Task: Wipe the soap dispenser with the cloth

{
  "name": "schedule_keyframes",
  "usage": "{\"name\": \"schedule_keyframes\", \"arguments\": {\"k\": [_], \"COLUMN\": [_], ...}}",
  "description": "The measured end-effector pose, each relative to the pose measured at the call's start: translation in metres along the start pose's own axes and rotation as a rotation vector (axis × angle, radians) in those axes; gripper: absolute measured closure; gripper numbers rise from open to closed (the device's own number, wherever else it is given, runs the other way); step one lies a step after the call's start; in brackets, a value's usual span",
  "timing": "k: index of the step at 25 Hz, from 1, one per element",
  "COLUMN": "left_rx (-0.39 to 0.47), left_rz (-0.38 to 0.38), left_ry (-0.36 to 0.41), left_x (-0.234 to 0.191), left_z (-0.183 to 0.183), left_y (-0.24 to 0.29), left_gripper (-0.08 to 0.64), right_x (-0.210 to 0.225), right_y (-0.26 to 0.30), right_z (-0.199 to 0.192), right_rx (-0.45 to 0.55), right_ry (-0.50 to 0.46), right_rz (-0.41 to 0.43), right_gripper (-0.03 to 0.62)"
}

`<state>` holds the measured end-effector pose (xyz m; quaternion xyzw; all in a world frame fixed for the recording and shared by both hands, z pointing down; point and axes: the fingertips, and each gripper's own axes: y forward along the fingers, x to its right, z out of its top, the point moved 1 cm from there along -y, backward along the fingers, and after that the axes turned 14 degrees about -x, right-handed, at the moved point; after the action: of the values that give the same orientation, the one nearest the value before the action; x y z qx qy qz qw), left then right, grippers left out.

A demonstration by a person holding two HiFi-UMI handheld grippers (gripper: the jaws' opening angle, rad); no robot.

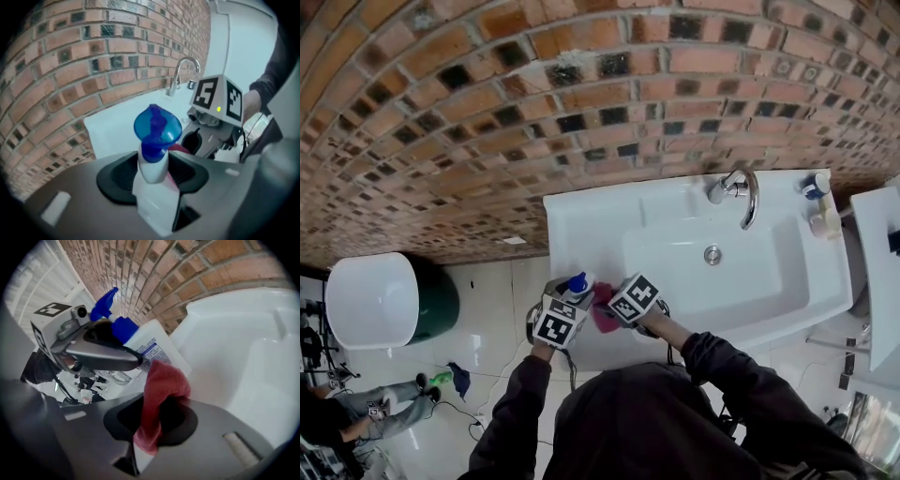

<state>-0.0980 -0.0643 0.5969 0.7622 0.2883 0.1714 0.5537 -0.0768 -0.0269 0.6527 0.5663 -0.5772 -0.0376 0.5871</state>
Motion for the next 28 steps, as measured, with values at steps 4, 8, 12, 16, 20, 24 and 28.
{"name": "schedule_keyframes", "arguments": {"k": [4, 8, 12, 16, 20, 24, 28], "left_rx": [-0.02, -0.064, -0.092, -0.095, -0.078, -0.08, -0.059], "left_rz": [-0.047, -0.107, -0.183, -0.218, -0.236, -0.253, -0.253], "left_ry": [0.205, 0.387, 0.467, 0.52, 0.507, 0.505, 0.469], "left_x": [0.007, 0.013, 0.013, 0.015, 0.014, 0.017, 0.018], "left_z": [-0.007, -0.013, -0.015, -0.016, -0.018, -0.017, -0.014], "left_y": [0.003, 0.004, 0.003, 0.003, 0.002, 0.001, 0.0], "left_gripper": [0.35, 0.35, 0.35, 0.35, 0.35, 0.348, 0.348], "right_x": [-0.011, -0.007, -0.005, -0.009, 0.003, 0.027, 0.039], "right_y": [-0.036, -0.076, -0.092, -0.079, -0.063, -0.025, -0.01], "right_z": [-0.004, 0.004, 0.024, 0.03, 0.024, 0.004, -0.001], "right_rx": [0.059, 0.096, 0.09, 0.026, -0.032, -0.213, -0.293], "right_ry": [-0.093, -0.191, -0.275, -0.276, -0.234, -0.256, -0.289], "right_rz": [0.017, -0.028, -0.032, 0.105, 0.171, 0.057, -0.018], "right_gripper": [0.529, 0.529, 0.529, 0.529, 0.529, 0.529, 0.526]}}
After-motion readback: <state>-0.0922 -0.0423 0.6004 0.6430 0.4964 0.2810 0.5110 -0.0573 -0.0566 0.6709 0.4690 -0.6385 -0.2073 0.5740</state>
